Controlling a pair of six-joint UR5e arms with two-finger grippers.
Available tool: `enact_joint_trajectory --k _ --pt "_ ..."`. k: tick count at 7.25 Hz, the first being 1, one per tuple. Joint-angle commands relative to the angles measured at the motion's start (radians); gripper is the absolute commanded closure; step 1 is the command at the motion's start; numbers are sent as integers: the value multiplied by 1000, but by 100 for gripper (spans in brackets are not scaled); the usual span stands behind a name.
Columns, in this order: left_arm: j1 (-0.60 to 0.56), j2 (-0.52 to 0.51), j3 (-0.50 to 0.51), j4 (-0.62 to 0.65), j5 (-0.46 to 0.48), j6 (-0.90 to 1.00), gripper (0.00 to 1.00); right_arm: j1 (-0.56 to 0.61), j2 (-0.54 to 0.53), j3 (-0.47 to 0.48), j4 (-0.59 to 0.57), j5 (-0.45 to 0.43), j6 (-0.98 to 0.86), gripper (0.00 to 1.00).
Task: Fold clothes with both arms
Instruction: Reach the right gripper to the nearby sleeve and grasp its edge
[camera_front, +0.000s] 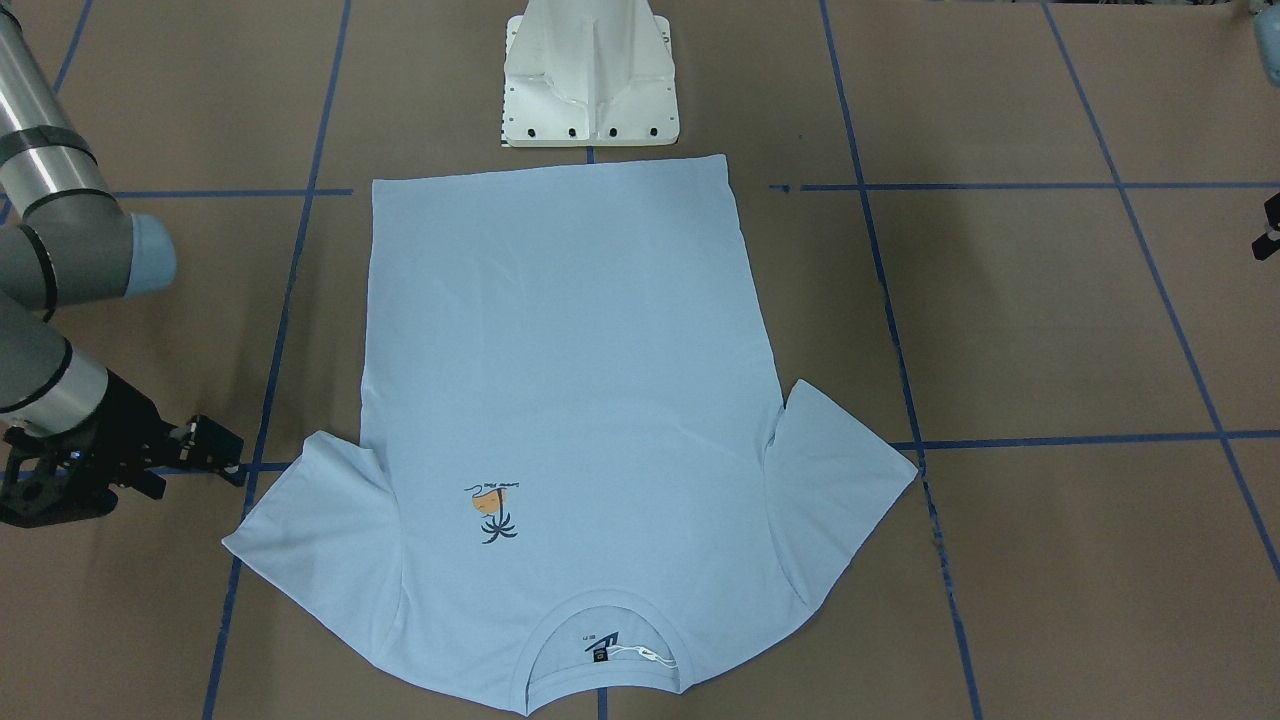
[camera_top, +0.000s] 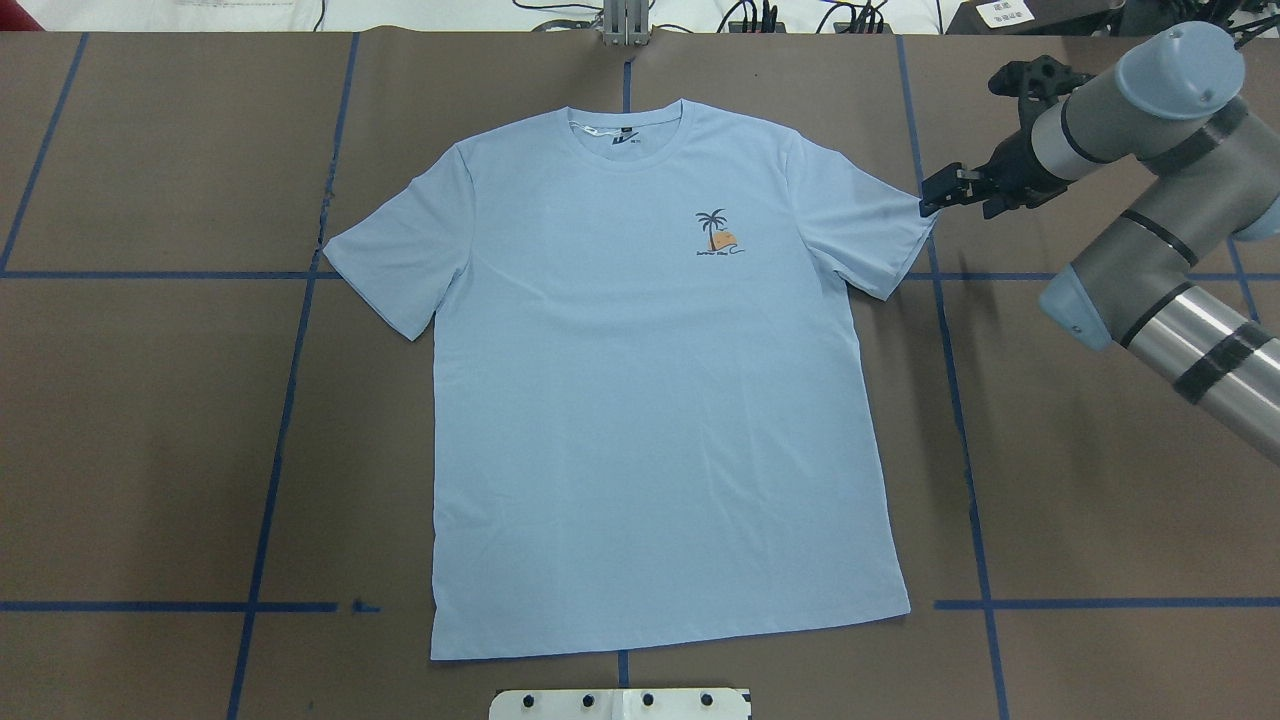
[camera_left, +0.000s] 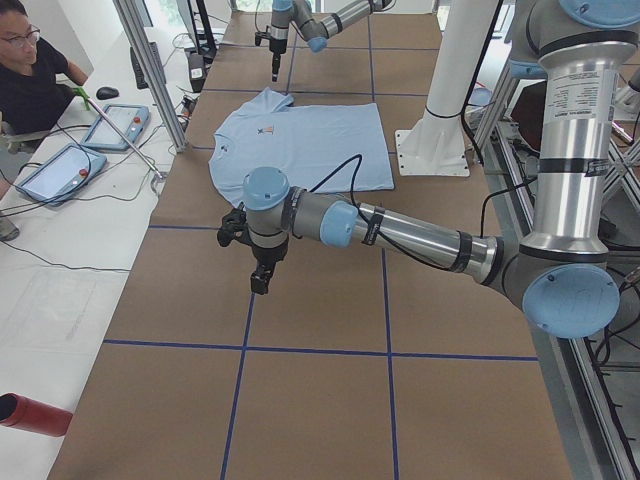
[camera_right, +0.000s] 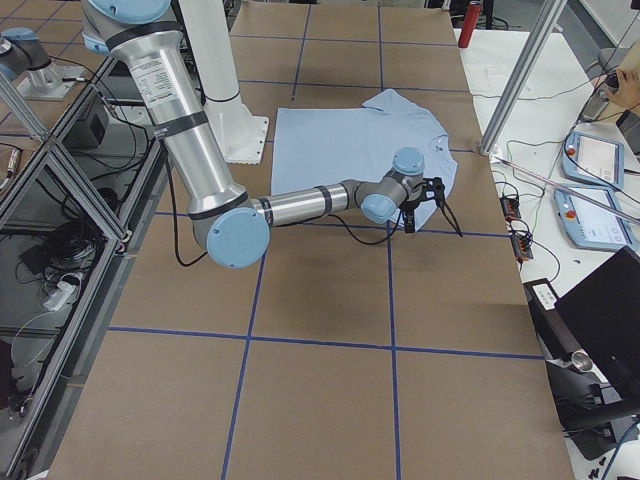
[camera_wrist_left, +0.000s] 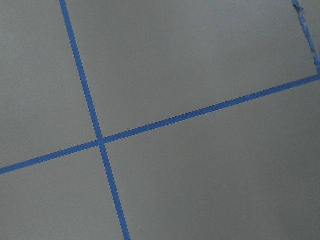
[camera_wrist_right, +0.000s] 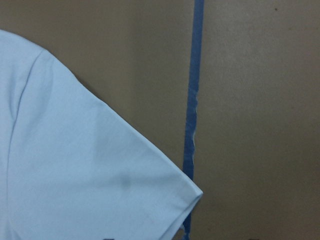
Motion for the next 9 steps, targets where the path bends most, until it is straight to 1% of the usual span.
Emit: enact_joint_trajectory --k 1,3,4,5,6,7,8,9 --pt "2 -2 6 -2 -2 -1 0 -17 44 -57 19 -77 9 12" --pt "0 -2 6 -2 -1 -1 0 -42 55 -93 20 -103 8 18" --pt "0 -2 4 -2 -2 -1 0 -46 54 -94 19 -103 8 22" --pt "0 -2 4 -2 -2 -1 0 -47 54 -94 19 -105 8 34" --pt "2 -2 4 -2 -2 -1 0 -47 52 -94 19 -105 8 73" --pt "0 -2 3 -2 -2 -1 0 -47 48 -94 19 -103 3 97" --pt "0 -2 3 -2 -2 -1 0 -45 38 -97 19 -103 -1 100" --pt "0 -2 4 -2 -1 -1 0 -43 34 -97 19 -103 -3 100"
